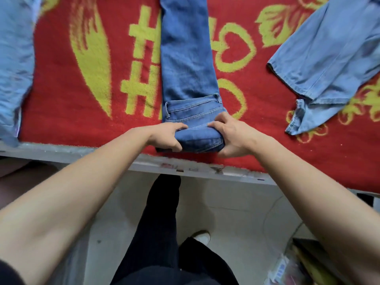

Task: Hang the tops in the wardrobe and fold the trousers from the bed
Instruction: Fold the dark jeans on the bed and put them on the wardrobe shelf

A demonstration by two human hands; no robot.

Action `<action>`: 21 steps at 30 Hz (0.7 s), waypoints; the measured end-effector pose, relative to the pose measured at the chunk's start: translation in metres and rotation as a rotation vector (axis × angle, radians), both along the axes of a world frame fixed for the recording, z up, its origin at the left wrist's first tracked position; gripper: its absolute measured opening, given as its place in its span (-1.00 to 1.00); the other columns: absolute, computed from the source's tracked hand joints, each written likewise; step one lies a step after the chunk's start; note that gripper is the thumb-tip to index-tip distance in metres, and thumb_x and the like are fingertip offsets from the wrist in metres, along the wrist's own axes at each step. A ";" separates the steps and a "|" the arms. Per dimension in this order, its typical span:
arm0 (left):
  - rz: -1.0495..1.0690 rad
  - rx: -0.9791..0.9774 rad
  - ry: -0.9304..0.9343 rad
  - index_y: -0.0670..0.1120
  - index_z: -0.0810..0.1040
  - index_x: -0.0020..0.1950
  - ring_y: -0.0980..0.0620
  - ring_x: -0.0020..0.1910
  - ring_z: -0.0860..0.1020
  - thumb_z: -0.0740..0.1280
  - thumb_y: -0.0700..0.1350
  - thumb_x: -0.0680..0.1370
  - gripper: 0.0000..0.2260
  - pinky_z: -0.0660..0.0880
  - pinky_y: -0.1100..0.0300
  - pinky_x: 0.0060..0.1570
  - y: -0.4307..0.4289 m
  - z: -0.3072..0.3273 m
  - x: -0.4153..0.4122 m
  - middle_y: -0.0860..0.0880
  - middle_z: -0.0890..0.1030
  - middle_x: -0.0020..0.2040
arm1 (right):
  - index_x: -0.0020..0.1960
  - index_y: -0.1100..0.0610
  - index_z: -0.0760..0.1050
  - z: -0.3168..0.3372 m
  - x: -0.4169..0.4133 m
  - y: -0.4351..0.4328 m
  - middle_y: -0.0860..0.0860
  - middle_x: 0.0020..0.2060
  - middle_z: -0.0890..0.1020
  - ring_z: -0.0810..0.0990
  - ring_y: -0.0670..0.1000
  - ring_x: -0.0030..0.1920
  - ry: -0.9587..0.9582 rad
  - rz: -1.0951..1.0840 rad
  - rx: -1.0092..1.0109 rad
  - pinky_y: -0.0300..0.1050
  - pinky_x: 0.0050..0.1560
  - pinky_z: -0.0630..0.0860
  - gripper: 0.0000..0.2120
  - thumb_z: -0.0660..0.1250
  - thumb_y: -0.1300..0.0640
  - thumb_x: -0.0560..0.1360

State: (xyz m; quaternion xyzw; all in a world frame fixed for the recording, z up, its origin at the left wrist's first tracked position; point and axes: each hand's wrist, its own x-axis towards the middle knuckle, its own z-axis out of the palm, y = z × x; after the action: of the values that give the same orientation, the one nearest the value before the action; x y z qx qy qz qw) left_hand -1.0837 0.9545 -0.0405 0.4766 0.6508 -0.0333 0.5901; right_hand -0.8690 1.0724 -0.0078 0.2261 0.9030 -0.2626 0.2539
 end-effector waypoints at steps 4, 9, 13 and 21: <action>0.255 -0.076 -0.207 -0.06 0.53 0.23 0.14 -0.41 0.52 0.40 -0.21 0.25 -0.47 0.36 0.34 -0.45 0.038 0.029 -0.040 0.09 0.59 -0.36 | 0.17 0.05 0.50 0.036 -0.033 0.045 -0.03 -0.07 0.48 0.55 0.08 -0.01 -0.007 -0.107 -0.058 -0.12 0.03 0.49 -0.44 0.45 -0.10 0.20; 0.495 -0.085 -0.403 -0.12 0.54 0.02 -0.04 -0.20 0.55 0.35 -0.23 0.18 -0.60 0.39 0.17 -0.25 0.089 0.042 -0.105 -0.10 0.59 -0.19 | 0.21 -0.12 0.43 0.052 -0.093 0.119 -0.11 -0.08 0.60 0.59 0.00 -0.06 -0.122 -0.303 -0.194 -0.14 -0.15 0.48 -0.33 0.35 -0.17 0.10; 0.729 0.017 -0.404 -0.03 0.55 -0.09 0.06 -0.25 0.59 0.42 -0.17 0.23 -0.73 0.47 0.22 -0.27 0.135 0.029 -0.158 -0.02 0.63 -0.21 | 0.12 -0.14 0.50 0.042 -0.140 0.183 -0.05 -0.01 0.63 0.60 -0.01 0.03 -0.081 -0.490 -0.265 -0.06 0.03 0.56 -0.41 0.35 -0.18 0.08; 1.013 0.276 0.184 -0.09 0.34 0.42 -0.10 0.24 0.52 0.37 -0.05 0.52 -0.51 0.44 0.08 0.23 0.214 -0.052 -0.194 -0.14 0.51 0.30 | 0.55 0.03 0.21 -0.043 -0.200 0.258 0.13 0.35 0.47 0.48 0.13 0.33 0.109 -0.868 0.036 -0.02 0.33 0.43 -0.26 0.33 -0.02 0.42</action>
State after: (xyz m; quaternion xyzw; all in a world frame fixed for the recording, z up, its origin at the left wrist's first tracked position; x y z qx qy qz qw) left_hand -1.2773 1.1682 -0.0928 0.1708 0.8469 0.3000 0.4044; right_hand -1.0691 1.3309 -0.0508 0.5747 0.7409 -0.3408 0.0682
